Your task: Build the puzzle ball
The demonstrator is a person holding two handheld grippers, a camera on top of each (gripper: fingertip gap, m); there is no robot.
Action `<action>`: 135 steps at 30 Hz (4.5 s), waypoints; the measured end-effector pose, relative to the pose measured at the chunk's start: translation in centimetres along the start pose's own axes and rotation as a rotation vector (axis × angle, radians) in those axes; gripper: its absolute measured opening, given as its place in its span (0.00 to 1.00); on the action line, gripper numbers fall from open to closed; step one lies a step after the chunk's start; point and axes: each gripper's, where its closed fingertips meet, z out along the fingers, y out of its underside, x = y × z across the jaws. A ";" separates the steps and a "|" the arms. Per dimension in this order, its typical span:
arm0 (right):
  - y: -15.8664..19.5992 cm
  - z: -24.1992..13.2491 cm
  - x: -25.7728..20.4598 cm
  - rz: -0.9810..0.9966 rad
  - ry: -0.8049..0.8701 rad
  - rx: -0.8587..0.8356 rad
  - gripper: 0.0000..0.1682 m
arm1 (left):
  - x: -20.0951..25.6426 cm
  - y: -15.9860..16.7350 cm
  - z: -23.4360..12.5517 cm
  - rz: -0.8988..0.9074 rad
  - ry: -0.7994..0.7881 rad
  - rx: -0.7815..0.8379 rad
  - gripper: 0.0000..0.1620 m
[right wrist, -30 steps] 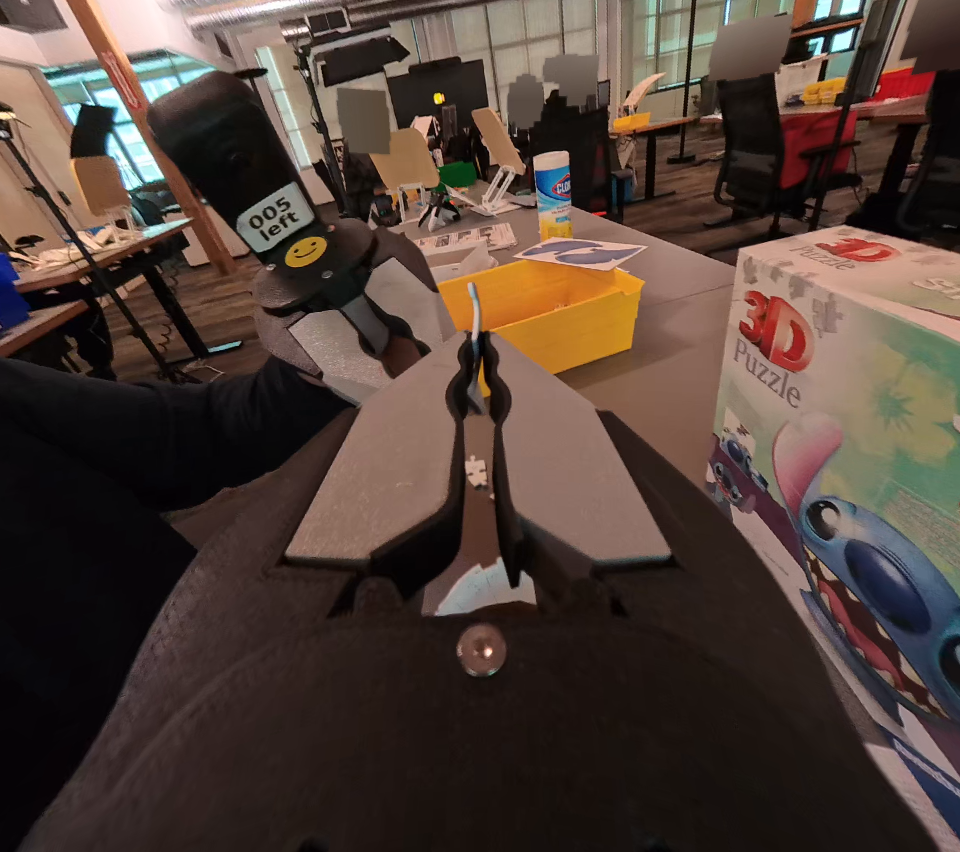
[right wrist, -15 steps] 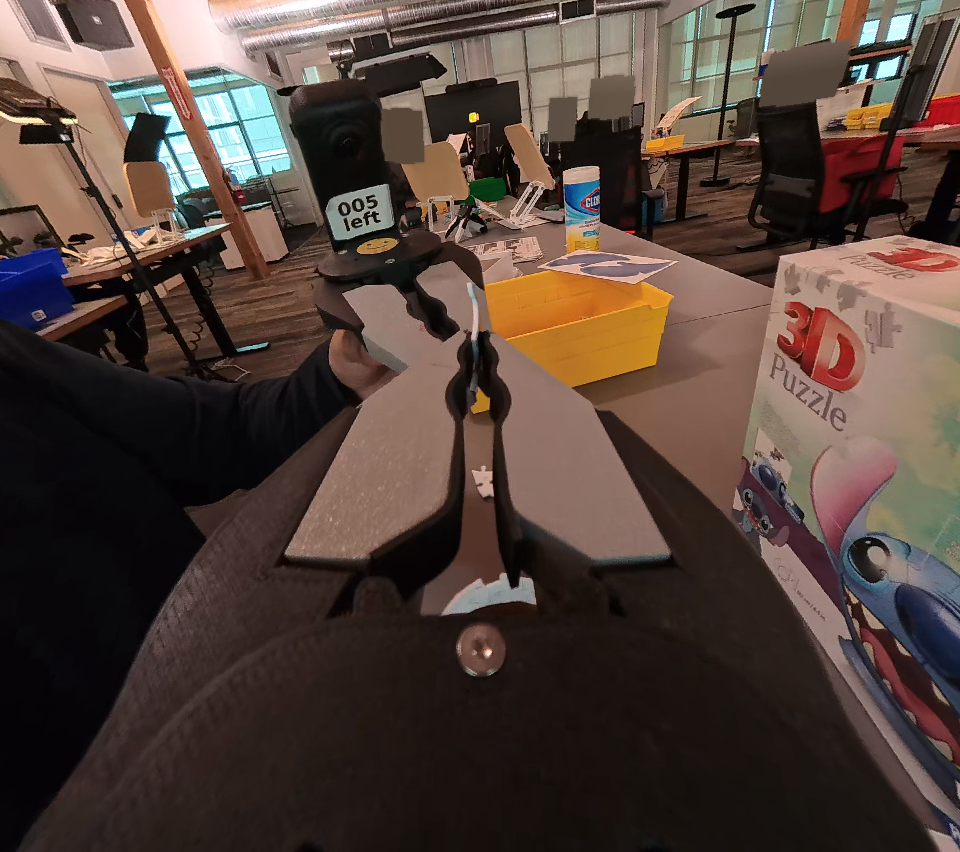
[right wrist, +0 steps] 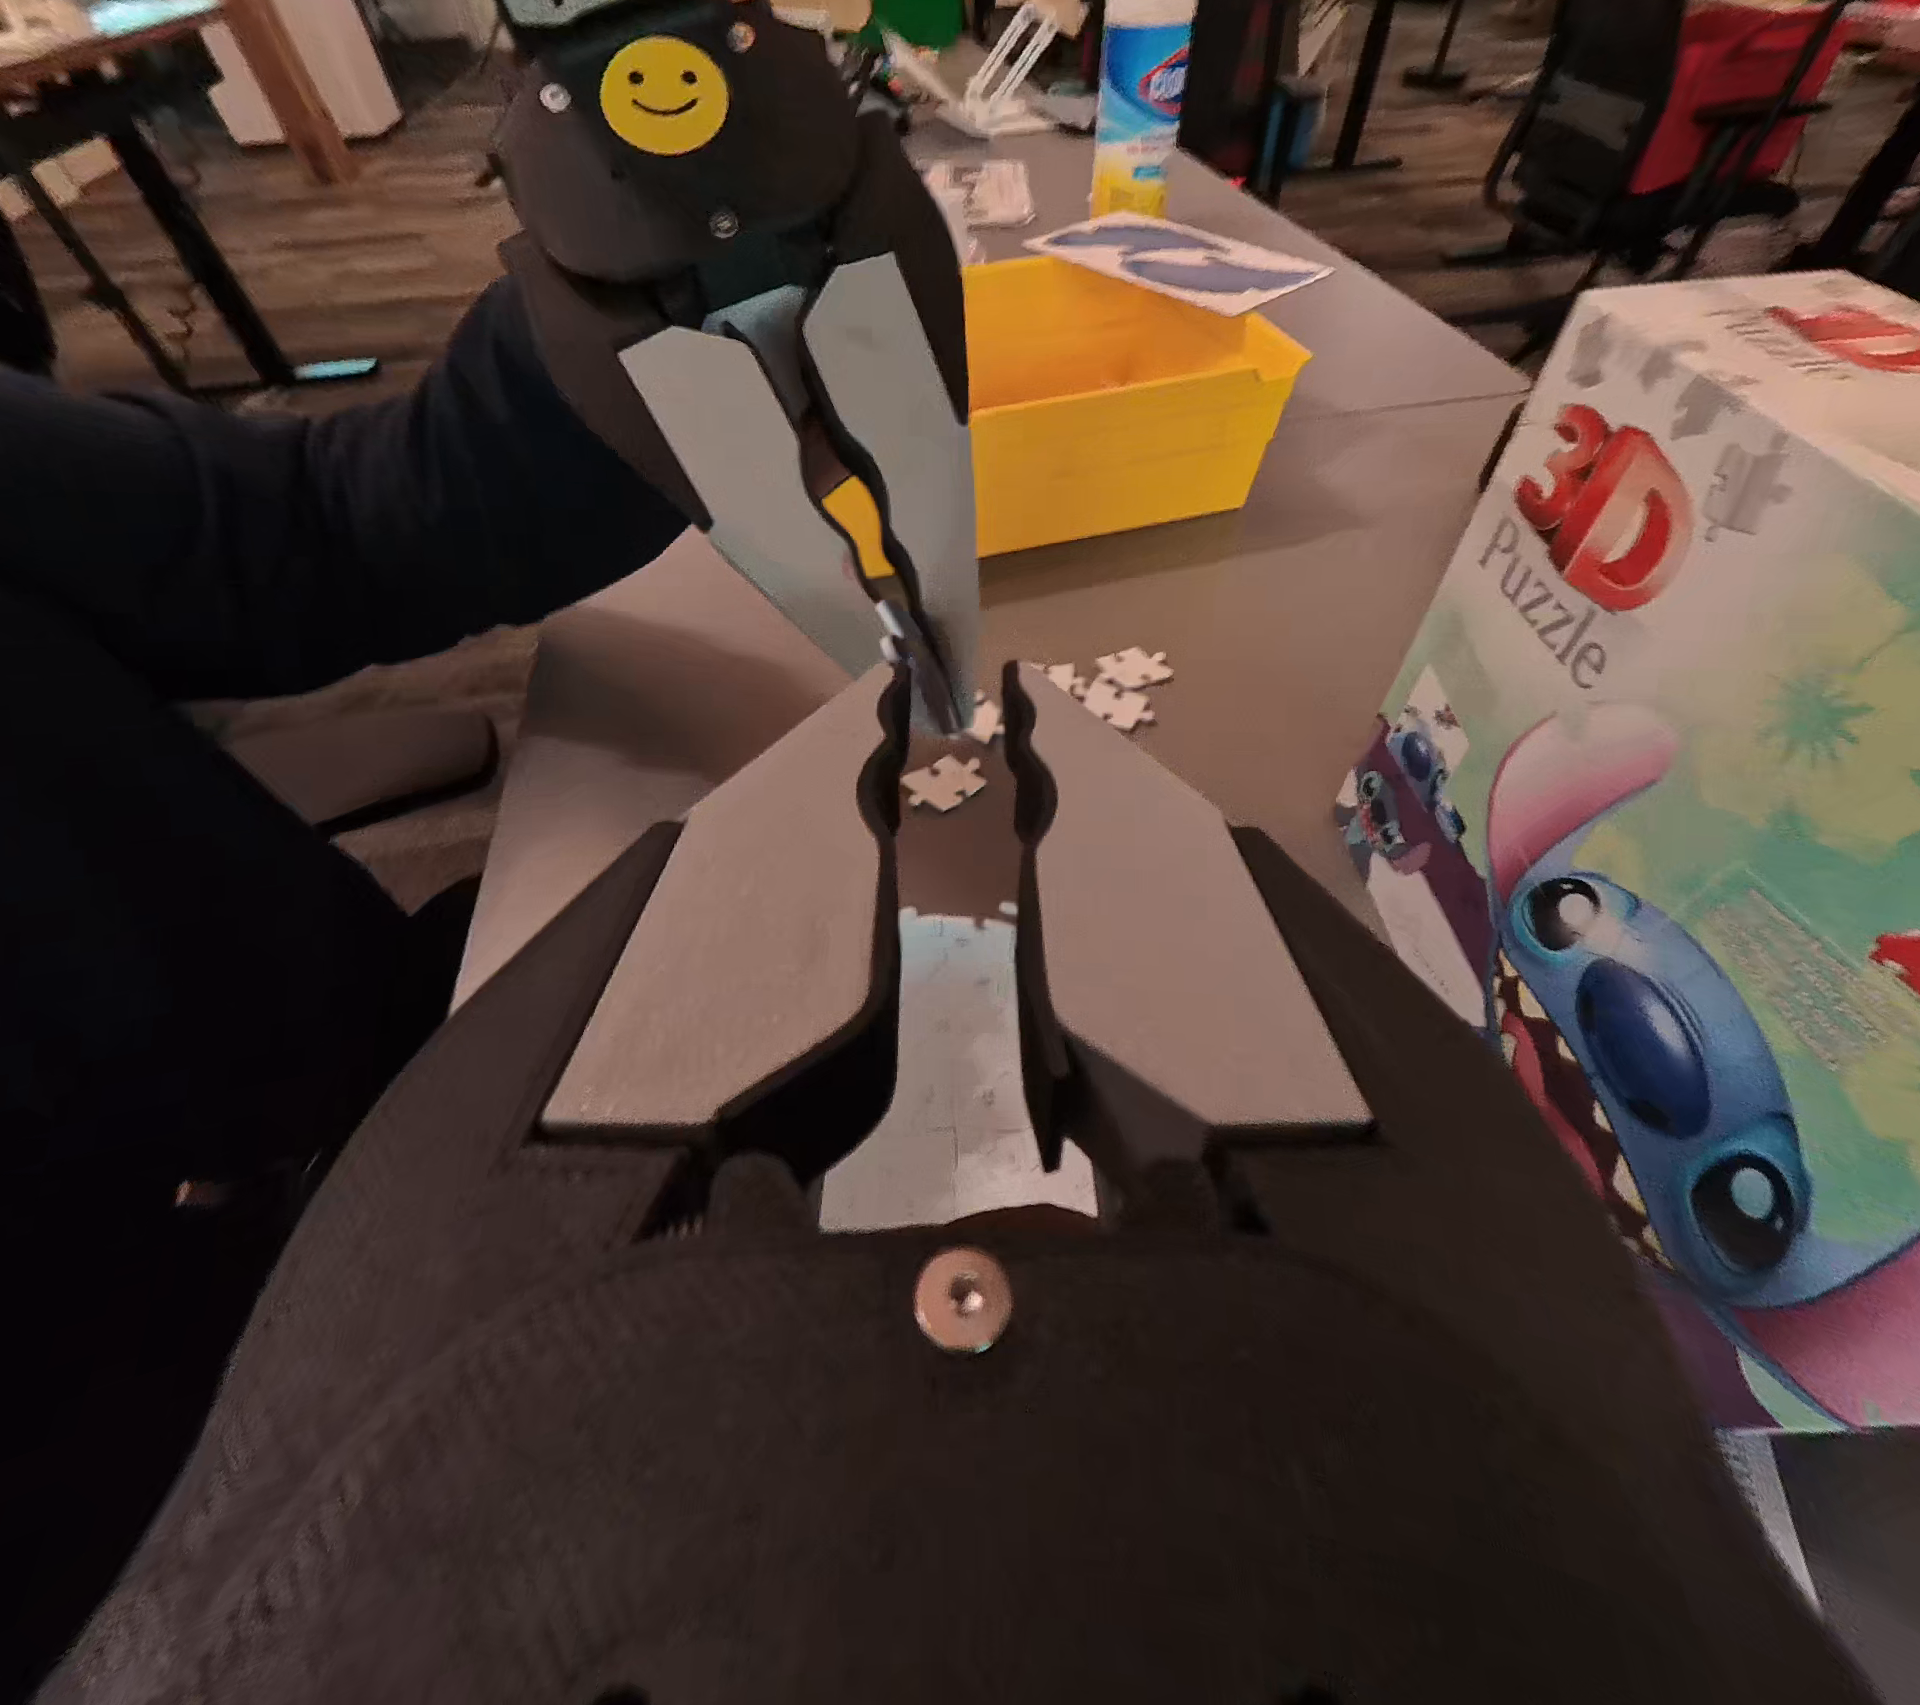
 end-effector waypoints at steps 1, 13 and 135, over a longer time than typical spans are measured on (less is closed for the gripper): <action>0.3 0.1 -0.1 -0.005 -0.010 -0.027 0.06 | 0.1 0.2 0.2 0.012 -0.003 -0.024 0.00; 2.3 -0.7 0.7 0.040 0.008 -0.047 0.00 | -0.3 0.0 0.4 -0.027 0.028 0.013 0.00; -2.0 -2.7 4.2 0.105 -0.222 -0.162 0.00 | -3.6 -5.9 0.0 -0.303 0.122 0.511 0.08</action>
